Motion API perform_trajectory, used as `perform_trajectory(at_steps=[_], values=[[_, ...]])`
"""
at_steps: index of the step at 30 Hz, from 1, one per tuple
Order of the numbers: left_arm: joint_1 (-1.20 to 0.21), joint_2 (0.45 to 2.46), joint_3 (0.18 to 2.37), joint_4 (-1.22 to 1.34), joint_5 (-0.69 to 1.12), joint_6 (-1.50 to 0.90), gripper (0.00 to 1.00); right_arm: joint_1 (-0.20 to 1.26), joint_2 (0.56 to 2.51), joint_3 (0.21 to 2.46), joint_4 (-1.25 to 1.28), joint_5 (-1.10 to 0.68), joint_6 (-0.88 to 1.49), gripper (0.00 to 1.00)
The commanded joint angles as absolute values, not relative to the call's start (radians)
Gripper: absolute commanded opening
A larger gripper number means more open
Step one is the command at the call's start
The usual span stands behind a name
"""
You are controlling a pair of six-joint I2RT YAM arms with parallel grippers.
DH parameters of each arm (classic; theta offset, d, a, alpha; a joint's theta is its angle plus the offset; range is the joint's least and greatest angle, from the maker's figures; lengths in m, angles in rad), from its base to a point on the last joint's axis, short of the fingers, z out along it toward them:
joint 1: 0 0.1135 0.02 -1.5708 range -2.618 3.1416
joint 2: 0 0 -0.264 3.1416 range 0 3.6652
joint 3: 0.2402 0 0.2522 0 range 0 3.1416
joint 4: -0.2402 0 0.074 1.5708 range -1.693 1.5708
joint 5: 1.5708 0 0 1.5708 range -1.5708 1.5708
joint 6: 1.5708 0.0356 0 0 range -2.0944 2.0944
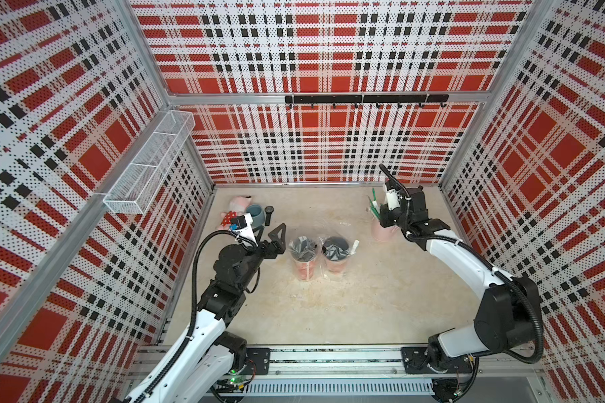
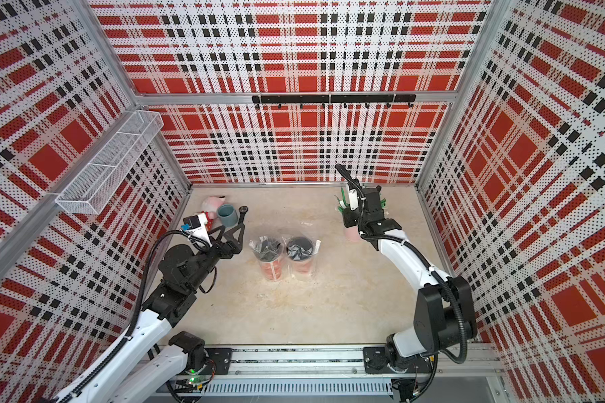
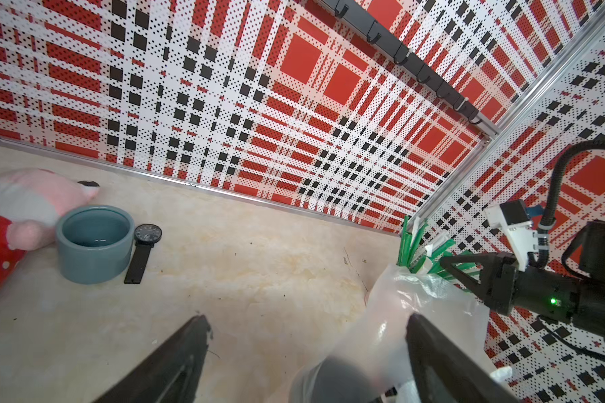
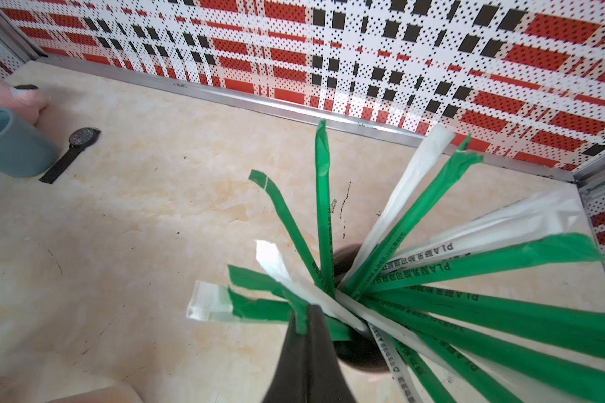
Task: Pack milk tea into plastic carrier bags
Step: Pick up the straw from the container.
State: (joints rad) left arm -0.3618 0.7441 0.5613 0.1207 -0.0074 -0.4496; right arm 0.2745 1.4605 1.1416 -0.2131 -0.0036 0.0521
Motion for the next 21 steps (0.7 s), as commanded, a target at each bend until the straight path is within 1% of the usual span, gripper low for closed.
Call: perform_trajectory(at_steps=[1,7,11,15,19,21], values=[[-0.351,0.738,0.554,0.132,0.016,-0.453,0.91,0.255,1.382,1.152,-0.214,-0.050,0.060,0.00],[-0.350,0.740,0.554,0.152,0.048,-0.473,0.88,0.251,1.239,1.202,-0.310,-0.061,0.044,0.00],[-0.350,0.738,0.547,0.150,0.073,-0.504,0.86,0.252,1.115,1.283,-0.403,-0.091,0.041,0.00],[-0.350,0.728,0.535,0.151,0.093,-0.528,0.84,0.252,1.047,1.385,-0.482,-0.205,0.065,0.00],[-0.351,0.720,0.524,0.164,0.123,-0.550,0.82,0.259,1.044,1.467,-0.503,-0.415,0.129,0.00],[-0.352,0.719,0.519,0.169,0.138,-0.561,0.81,0.276,1.046,1.496,-0.496,-0.466,0.146,0.00]])
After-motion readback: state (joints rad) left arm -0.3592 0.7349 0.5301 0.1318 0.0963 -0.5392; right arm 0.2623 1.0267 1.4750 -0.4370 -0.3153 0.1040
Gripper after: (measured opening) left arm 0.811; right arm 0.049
